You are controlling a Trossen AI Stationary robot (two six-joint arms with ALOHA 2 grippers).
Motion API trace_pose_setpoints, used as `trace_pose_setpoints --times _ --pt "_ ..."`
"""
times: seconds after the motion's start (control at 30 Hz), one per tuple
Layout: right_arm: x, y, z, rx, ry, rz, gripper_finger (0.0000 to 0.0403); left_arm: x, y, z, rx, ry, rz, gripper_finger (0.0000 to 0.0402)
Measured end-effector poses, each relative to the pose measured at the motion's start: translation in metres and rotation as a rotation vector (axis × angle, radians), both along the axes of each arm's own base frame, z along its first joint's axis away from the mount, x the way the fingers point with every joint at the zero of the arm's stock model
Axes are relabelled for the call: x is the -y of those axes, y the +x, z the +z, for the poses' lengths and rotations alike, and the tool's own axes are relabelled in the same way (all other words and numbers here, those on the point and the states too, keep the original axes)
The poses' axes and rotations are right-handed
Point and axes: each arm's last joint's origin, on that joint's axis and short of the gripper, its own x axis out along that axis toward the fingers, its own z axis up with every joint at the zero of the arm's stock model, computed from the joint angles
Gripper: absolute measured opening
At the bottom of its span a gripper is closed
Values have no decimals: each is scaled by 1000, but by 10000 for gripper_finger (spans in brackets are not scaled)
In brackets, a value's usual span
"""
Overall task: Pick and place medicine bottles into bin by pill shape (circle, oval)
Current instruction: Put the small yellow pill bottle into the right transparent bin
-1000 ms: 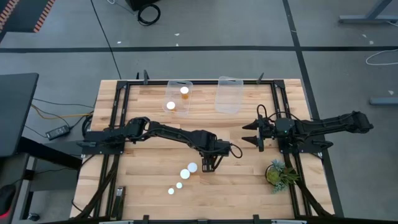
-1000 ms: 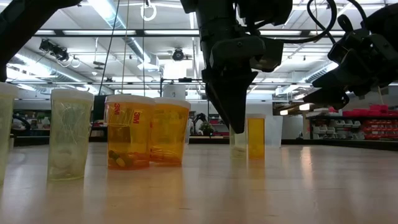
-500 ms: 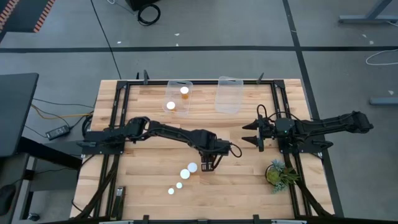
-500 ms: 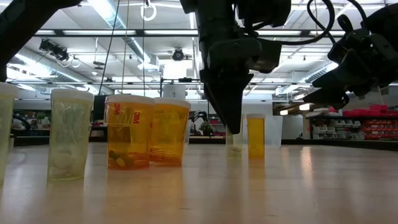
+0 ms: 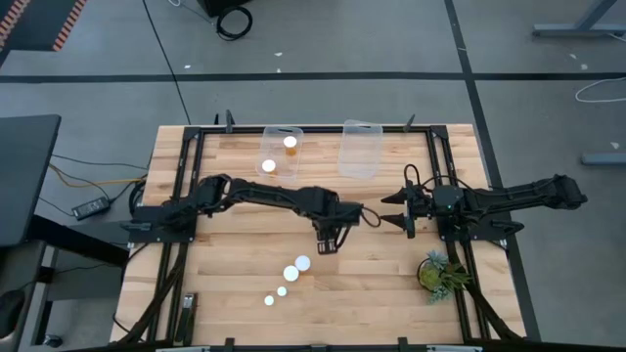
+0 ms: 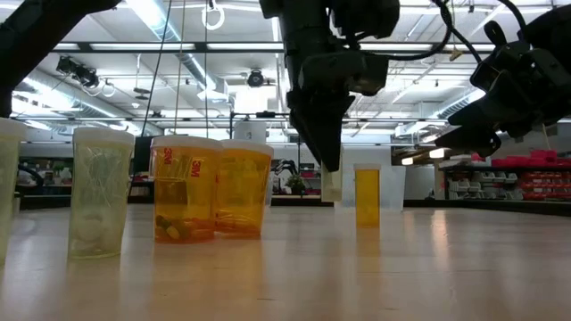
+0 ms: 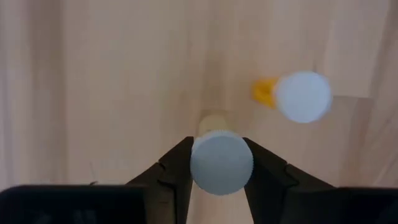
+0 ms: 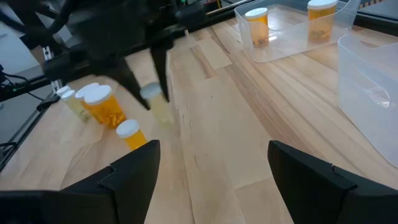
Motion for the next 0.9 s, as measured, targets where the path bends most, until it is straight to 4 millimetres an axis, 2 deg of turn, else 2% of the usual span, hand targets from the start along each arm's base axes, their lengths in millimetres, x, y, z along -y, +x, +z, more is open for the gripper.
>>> trace_pose_setpoints --times 0.6,0.77,0.9 --pt "0 0 0 0 0 0 305 -95 5 12 106 43 129 128" --pt "0 0 0 0 0 0 305 -111 9 37 198 67 125 123" --pt "0 0 0 0 0 0 305 -123 14 68 306 123 131 125"
